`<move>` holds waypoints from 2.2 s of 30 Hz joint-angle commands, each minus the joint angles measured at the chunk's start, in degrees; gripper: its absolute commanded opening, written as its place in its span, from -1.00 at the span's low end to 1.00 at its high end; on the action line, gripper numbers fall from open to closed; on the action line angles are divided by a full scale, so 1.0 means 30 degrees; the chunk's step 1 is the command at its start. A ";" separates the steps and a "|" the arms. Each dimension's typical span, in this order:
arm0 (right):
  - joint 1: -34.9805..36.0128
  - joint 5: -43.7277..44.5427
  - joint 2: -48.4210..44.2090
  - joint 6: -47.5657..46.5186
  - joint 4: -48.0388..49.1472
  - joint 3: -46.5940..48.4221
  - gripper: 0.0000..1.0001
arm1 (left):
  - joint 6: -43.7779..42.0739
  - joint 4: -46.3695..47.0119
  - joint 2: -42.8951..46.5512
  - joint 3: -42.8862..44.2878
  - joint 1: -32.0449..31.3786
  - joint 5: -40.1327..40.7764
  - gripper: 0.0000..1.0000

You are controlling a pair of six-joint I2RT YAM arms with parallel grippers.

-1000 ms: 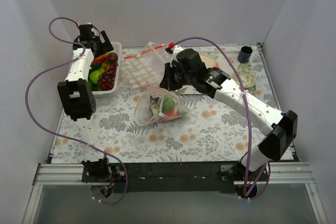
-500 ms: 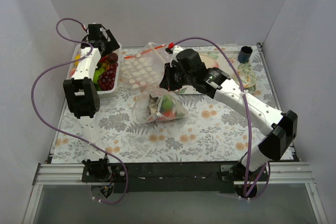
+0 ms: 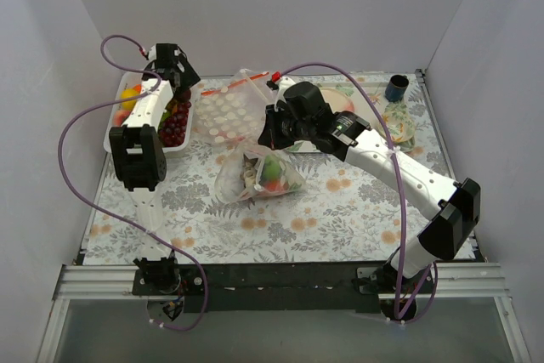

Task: Place the food in the zip-top bag and seal the zipper
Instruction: Pick up the fake fruit from the bin.

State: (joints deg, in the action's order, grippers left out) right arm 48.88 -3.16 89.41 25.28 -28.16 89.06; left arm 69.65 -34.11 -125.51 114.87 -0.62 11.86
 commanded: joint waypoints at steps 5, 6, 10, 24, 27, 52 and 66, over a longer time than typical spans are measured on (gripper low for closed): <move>0.0083 0.0115 -0.0505 -0.0076 0.1038 -0.0183 -0.97 | 0.0749 0.0647 -0.0730 -0.0496 -0.0232 0.1465 0.74; 0.0083 0.0115 -0.0534 -0.0076 0.1038 -0.0212 -0.97 | 0.0836 0.0763 -0.0760 -0.0671 -0.0232 0.1554 0.74; 0.0083 0.0203 -0.0593 -0.0135 0.1038 -0.0359 -0.97 | 0.1158 0.1320 -0.0585 -0.1170 -0.0115 0.1789 0.72; 0.0083 -0.0031 -0.0564 -0.0018 0.1272 -0.0681 -0.97 | 0.2535 0.3316 0.1146 -0.2902 0.0998 -0.0174 0.67; 0.0083 -0.0061 -0.0535 0.0012 0.1273 -0.0740 -0.97 | 0.2595 0.3108 0.0824 -0.2723 0.1116 -0.0349 0.65; 0.0083 0.0027 -0.0447 0.0012 0.1302 -0.0594 -0.97 | 0.2390 0.4777 0.1787 -0.3220 0.1116 -0.1257 0.00; 0.0083 0.0847 -0.0417 -0.0047 0.0980 -0.0359 -0.97 | 0.1716 0.5364 0.4249 -0.4568 0.1116 -0.2457 0.00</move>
State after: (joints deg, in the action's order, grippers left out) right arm 48.88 -2.07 89.38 25.28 -26.87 87.13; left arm 76.01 -19.20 -118.39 102.63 2.68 5.98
